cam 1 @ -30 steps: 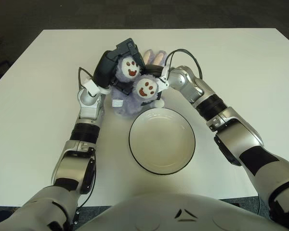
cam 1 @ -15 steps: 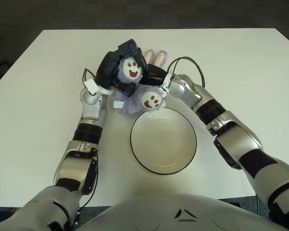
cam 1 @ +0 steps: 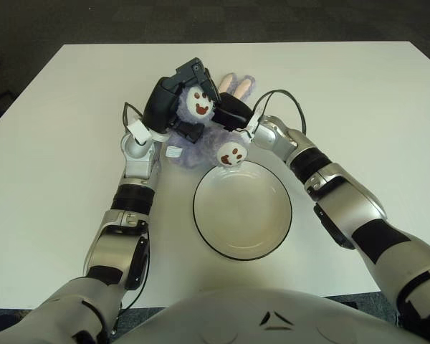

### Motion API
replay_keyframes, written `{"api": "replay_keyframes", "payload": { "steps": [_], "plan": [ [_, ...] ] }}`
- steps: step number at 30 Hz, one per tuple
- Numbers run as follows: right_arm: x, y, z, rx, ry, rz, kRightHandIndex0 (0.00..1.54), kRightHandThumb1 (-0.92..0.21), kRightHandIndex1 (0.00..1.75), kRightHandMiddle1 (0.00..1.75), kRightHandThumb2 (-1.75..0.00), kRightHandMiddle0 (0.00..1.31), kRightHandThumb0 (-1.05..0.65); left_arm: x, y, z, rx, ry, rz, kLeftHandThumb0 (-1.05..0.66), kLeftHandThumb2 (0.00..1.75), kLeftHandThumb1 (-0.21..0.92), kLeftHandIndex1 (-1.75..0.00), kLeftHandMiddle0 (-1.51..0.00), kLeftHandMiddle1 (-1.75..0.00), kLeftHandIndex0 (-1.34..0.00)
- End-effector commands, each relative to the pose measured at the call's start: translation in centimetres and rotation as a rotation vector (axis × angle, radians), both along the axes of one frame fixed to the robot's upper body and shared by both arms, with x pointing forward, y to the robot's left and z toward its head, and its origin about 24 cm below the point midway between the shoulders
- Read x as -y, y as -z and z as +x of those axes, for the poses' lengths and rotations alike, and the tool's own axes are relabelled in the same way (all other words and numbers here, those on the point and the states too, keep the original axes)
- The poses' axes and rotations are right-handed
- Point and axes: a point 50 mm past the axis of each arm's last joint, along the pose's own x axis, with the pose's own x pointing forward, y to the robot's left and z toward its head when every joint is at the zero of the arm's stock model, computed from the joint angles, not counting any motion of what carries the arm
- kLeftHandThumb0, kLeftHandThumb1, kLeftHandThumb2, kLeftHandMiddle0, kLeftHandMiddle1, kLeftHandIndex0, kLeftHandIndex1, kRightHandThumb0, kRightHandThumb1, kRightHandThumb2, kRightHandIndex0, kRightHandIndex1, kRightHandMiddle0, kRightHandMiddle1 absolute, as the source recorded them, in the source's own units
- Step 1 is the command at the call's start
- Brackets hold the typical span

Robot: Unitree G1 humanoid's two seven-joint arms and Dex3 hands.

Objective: Put the doll into the plate.

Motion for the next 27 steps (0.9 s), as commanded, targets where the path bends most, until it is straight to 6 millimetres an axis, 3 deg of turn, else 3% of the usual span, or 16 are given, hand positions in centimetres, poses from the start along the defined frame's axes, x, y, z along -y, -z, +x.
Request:
{"api": "replay_keyframes", "payload": {
  "steps": [1,3,5,6,7,9,13,15,17,19,23,27],
  "plan": [
    [0.8,2.2,0.6,0.047,0.116,-0.105,0.15,-0.88,0.90,1.74,-0.58,0.19,-0.30,-0.2,0.2,-0.2,0.003,-0.054,-0.018,-0.01,1.26,0.26,-1.57,-0.77,-1.52,-0.53],
    [0.6,2.2,0.7,0.173,0.147,-0.143,0.13,-0.89,0.85,1.74,-0.57,0.18,-0.32,-0.2,0.1,-0.3,0.009,-0.087,-0.016,-0.01,1.26,0.26,-1.57,-0.77,-1.52,-0.53],
    [0.6,2.2,0.8,0.275,0.168,-0.162,0.17,-0.90,1.19,1.74,-0.55,0.19,-0.34,-0.2,0.0,-0.4,0.023,-0.116,-0.011,-0.01,1.22,0.27,-1.57,-0.77,-1.48,-0.54],
    [0.7,2.0,1.1,0.320,0.183,-0.171,0.18,-0.90,1.30,1.74,-0.55,0.20,-0.34,-0.3,-0.1,-0.5,0.050,-0.146,-0.003,-0.01,1.22,0.28,-1.56,-0.77,-1.47,-0.54],
    [0.8,1.6,1.4,0.349,0.203,-0.170,0.18,-0.90,1.30,1.74,-0.55,0.20,-0.34,-0.4,-0.3,-0.6,0.085,-0.185,0.005,-0.01,1.22,0.28,-1.56,-0.77,-1.47,-0.54],
    [0.9,1.2,1.9,0.378,0.226,-0.164,0.30,-0.72,1.55,1.75,-0.81,0.23,-0.14,-0.4,-0.4,-0.8,0.125,-0.229,0.014,-0.01,1.17,0.30,-1.55,-0.78,-1.42,-0.55],
    [0.7,0.0,1.9,0.190,0.212,0.003,0.41,-0.52,1.70,1.74,-1.07,0.31,-0.04,-0.4,-0.5,-0.8,0.147,-0.267,0.005,-0.01,1.09,0.35,-1.52,-0.78,-1.39,-0.53],
    [0.9,-0.3,1.9,0.041,0.175,0.046,0.48,-0.43,1.65,1.74,-1.16,0.39,-0.02,-0.4,-0.5,-0.8,0.149,-0.285,-0.006,-0.01,1.06,0.37,-1.51,-0.77,-1.38,-0.52],
    [1.2,-0.4,2.0,-0.071,0.154,0.068,0.66,-0.22,1.51,1.74,-1.35,0.60,-0.01,-0.5,-0.5,-0.9,0.155,-0.311,-0.011,-0.01,1.01,0.40,-1.50,-0.77,-1.36,-0.51],
    [1.3,-0.4,2.1,-0.153,0.144,0.089,0.77,-0.10,1.44,1.75,-1.47,0.70,0.00,-0.6,-0.6,-0.9,0.163,-0.334,-0.013,-0.01,1.04,0.40,-1.50,-0.69,-1.43,-0.55],
    [1.2,-0.2,2.1,-0.249,0.127,0.136,0.91,0.05,1.36,1.75,-1.60,0.80,0.00,-0.7,-0.5,-0.9,0.157,-0.348,-0.036,-0.01,1.18,0.39,-1.65,-0.52,-1.66,-0.48],
    [1.3,-0.5,2.0,-0.296,0.104,0.165,0.96,0.09,1.34,1.75,-1.64,0.83,0.00,-0.8,-0.2,-0.9,0.122,-0.358,-0.068,-0.27,0.68,0.73,-1.63,-0.99,-1.72,-0.39]
  ]
}}
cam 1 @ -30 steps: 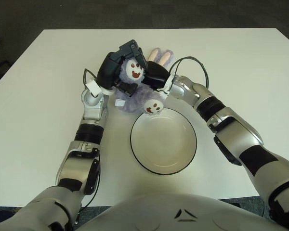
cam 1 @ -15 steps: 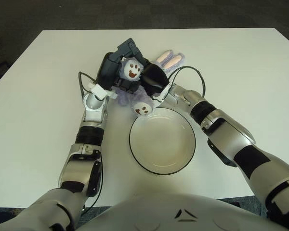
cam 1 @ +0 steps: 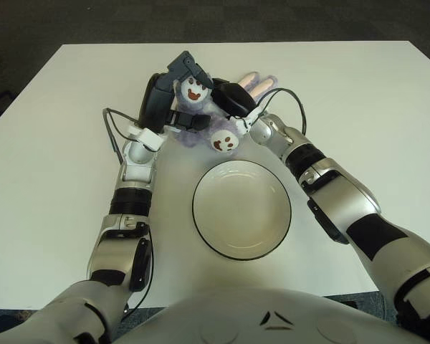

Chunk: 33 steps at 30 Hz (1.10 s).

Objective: Put the doll into the plate.

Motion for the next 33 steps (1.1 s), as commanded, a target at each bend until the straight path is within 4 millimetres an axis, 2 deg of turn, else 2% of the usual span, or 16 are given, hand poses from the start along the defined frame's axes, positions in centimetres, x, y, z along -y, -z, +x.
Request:
{"api": "replay_keyframes", "payload": {
  "steps": [1,2,4,6,7,10,12,16,20,23,25,28,33],
  "plan": [
    [0.3,0.5,-0.2,-0.087,-0.026,0.050,0.97,0.10,1.33,1.75,-1.65,0.83,0.00,-0.4,0.3,-0.1,-0.028,-0.029,-0.043,-0.30,0.60,0.80,-1.64,-1.05,-1.73,-0.35],
    [0.3,0.4,-0.2,-0.094,-0.029,0.055,0.98,0.11,1.33,1.75,-1.65,0.84,0.00,-0.4,0.4,-0.1,-0.035,-0.040,-0.054,-0.31,0.57,0.82,-1.64,-1.08,-1.73,-0.33],
    [0.5,0.3,-0.2,-0.102,-0.031,0.060,1.00,0.12,1.31,1.75,-1.66,0.85,0.00,-0.5,0.5,-0.1,-0.044,-0.055,-0.068,-0.34,0.54,0.88,-1.70,-0.93,-1.74,-0.25],
    [0.5,0.3,-0.2,-0.107,-0.032,0.062,1.00,0.13,1.30,1.75,-1.67,0.85,0.00,-0.6,0.5,-0.2,-0.047,-0.062,-0.076,-0.35,0.53,0.90,-1.72,-0.88,-1.54,-0.22],
    [0.6,0.3,-0.2,-0.111,-0.030,0.063,1.01,0.13,1.30,1.75,-1.67,0.85,0.00,-0.6,0.5,-0.2,-0.050,-0.060,-0.084,-0.35,0.53,0.90,-1.73,-0.87,-1.50,-0.22],
    [0.8,0.1,-0.1,-0.098,-0.006,0.056,1.01,0.15,1.30,1.75,-1.68,0.87,0.00,-0.5,0.4,-0.3,-0.065,-0.030,-0.135,-0.59,0.76,0.92,-1.47,-0.74,-1.25,-0.16],
    [0.8,0.0,-0.1,-0.083,0.015,0.043,1.02,0.15,1.29,1.75,-1.69,0.88,0.00,-0.6,0.3,-0.3,-0.071,-0.016,-0.167,-0.66,0.82,0.92,-1.41,-0.66,-1.15,-0.14],
    [0.9,-0.3,-0.1,-0.063,0.046,0.031,1.02,0.17,1.29,1.75,-1.70,0.89,0.00,-0.8,0.3,-0.4,-0.070,-0.004,-0.211,-0.72,0.85,0.92,-1.35,-0.54,-1.03,-0.09],
    [1.0,-0.8,0.0,-0.061,0.066,0.046,1.03,0.18,1.29,1.75,-1.71,0.89,0.00,-1.0,0.2,-0.5,-0.047,-0.003,-0.265,-0.74,0.86,0.92,-1.35,-0.52,-0.99,-0.06],
    [1.2,-1.1,0.1,-0.073,0.075,0.080,1.04,0.18,1.29,1.75,-1.71,0.89,0.00,-1.1,0.2,-0.6,-0.031,-0.010,-0.296,-0.74,0.86,0.92,-1.36,-0.60,-1.24,-0.04],
    [1.3,-1.2,0.1,-0.077,0.078,0.095,1.05,0.18,1.29,1.75,-1.72,0.89,0.00,-1.2,0.2,-0.6,-0.032,-0.015,-0.310,-0.74,0.87,0.92,-1.35,-0.73,-1.50,-0.01],
    [1.5,-1.7,0.2,-0.065,0.086,0.114,1.05,0.19,1.29,1.75,-1.72,0.89,0.00,-1.8,0.7,-0.5,-0.060,-0.040,-0.343,-0.74,0.88,0.92,-1.31,-0.84,-1.66,0.00],
    [1.9,-2.5,0.2,-0.030,0.119,0.134,1.04,0.19,1.30,1.75,-1.72,0.90,0.00,-2.4,0.9,-0.4,-0.065,-0.135,-0.357,-0.76,0.92,0.92,-1.29,-1.00,-1.73,0.00]
  ]
}}
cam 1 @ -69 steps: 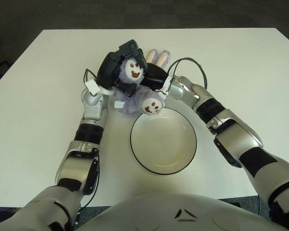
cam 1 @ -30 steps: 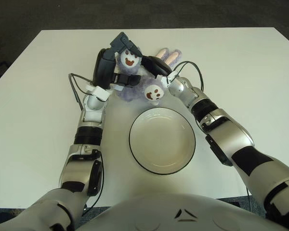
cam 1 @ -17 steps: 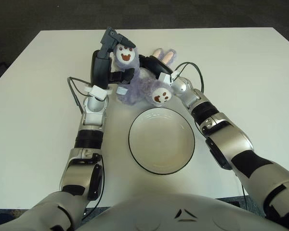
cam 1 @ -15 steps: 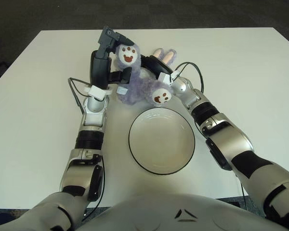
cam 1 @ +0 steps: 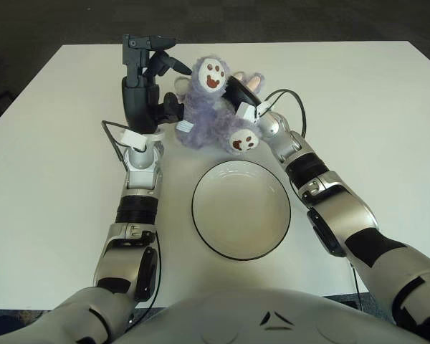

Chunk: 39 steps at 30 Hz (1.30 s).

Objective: Put the doll into the plate.

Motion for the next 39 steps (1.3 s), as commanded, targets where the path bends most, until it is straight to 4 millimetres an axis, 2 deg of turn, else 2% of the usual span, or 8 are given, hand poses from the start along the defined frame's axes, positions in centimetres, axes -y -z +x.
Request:
{"api": "replay_keyframes", "payload": {
  "steps": [1,12,22,27,30,32,35,39],
  "plan": [
    [0.7,-0.9,0.1,0.031,0.050,0.035,1.04,0.19,1.30,1.75,-1.72,0.90,0.00,-0.7,0.5,0.2,-0.040,-0.091,-0.023,-0.77,0.95,0.92,-1.29,-1.04,-1.74,0.00],
    [1.0,-1.5,0.0,0.092,0.128,0.012,1.05,0.18,1.30,1.75,-1.71,0.87,0.00,-1.4,0.7,0.4,-0.064,-0.213,-0.015,-0.80,1.02,0.92,-1.38,-1.27,-1.75,0.00],
    [1.4,-2.0,0.1,0.090,0.174,-0.015,1.05,0.13,1.26,1.75,-1.65,0.82,0.00,-2.0,1.0,0.0,-0.054,-0.318,0.030,-0.86,1.09,0.92,-1.06,-1.32,-1.75,0.00],
    [1.7,-2.5,0.1,0.066,0.206,-0.024,0.94,0.08,1.63,1.60,-1.67,0.76,0.00,-2.8,1.4,0.3,-0.101,-0.332,0.011,-0.87,1.10,0.92,-0.99,-1.35,-1.75,0.00],
    [1.9,-2.8,0.0,0.062,0.217,-0.025,0.91,0.06,1.71,1.54,-1.66,0.77,-0.01,-2.9,1.4,0.4,-0.110,-0.342,-0.008,-0.86,1.09,0.92,-0.97,-1.35,-1.75,0.00],
    [2.1,-3.0,0.0,0.067,0.226,-0.027,0.91,0.08,1.73,1.46,-1.66,0.82,-0.01,-3.1,1.4,0.4,-0.107,-0.349,-0.021,-0.86,1.09,0.92,-1.00,-1.35,-1.75,0.00],
    [2.5,-3.6,-0.1,0.079,0.247,-0.028,0.82,0.05,1.74,1.64,-1.69,0.78,-0.01,-3.3,1.4,0.6,-0.093,-0.373,-0.031,-0.83,1.06,0.92,-1.18,-1.34,-1.75,0.00],
    [2.7,-3.9,-0.3,0.089,0.263,-0.028,0.91,0.12,1.74,1.44,-1.70,0.88,-0.01,-3.5,1.5,0.8,-0.099,-0.382,-0.031,-0.80,1.04,0.92,-1.37,-1.35,-1.75,0.00]
  ]
}}
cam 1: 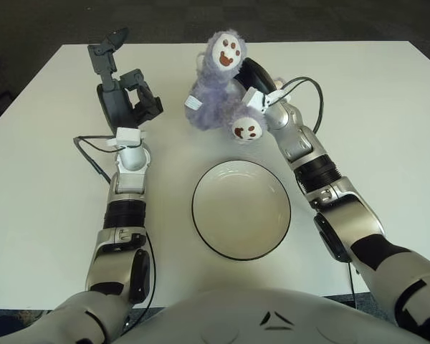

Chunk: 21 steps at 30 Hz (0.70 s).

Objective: Put the doll into the plate.

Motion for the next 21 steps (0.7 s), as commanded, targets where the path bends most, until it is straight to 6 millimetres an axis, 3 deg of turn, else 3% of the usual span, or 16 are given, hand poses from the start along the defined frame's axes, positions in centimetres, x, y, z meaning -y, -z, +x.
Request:
{"api": "replay_keyframes", "payload": {
  "steps": [1,5,10,16,21],
  "plan": [
    [0.7,-0.6,-0.2,0.027,0.029,0.000,0.92,0.12,1.74,1.45,-1.71,0.88,-0.01,-0.3,-0.2,0.3,0.010,-0.009,-0.004,-0.79,1.03,0.92,-1.39,-1.35,-1.75,0.00],
    [0.8,-1.0,-0.4,0.029,0.031,0.002,0.94,0.15,1.75,1.47,-1.74,0.88,-0.01,-0.3,0.0,0.5,-0.002,0.025,-0.028,-0.72,0.99,0.92,-1.50,-1.35,-1.75,-0.01],
    [0.9,-1.2,-0.7,0.024,0.026,0.009,0.91,0.11,1.75,1.60,-1.74,0.78,-0.01,-0.3,0.2,0.6,-0.019,0.045,-0.049,-0.68,0.97,0.92,-1.56,-1.35,-1.75,-0.03],
    [1.3,-1.3,-1.1,0.043,0.008,0.036,0.95,0.12,1.60,1.73,-1.74,0.74,0.00,-0.3,0.6,1.0,-0.080,0.073,-0.089,-0.62,0.93,0.92,-1.64,-1.34,-1.75,-0.01],
    [1.6,-1.2,-1.5,0.064,-0.002,0.042,0.92,0.13,1.71,1.59,-1.75,0.81,-0.01,-0.3,1.0,1.2,-0.129,0.087,-0.092,-0.60,0.92,0.92,-1.67,-1.32,-1.75,-0.04]
  ]
}}
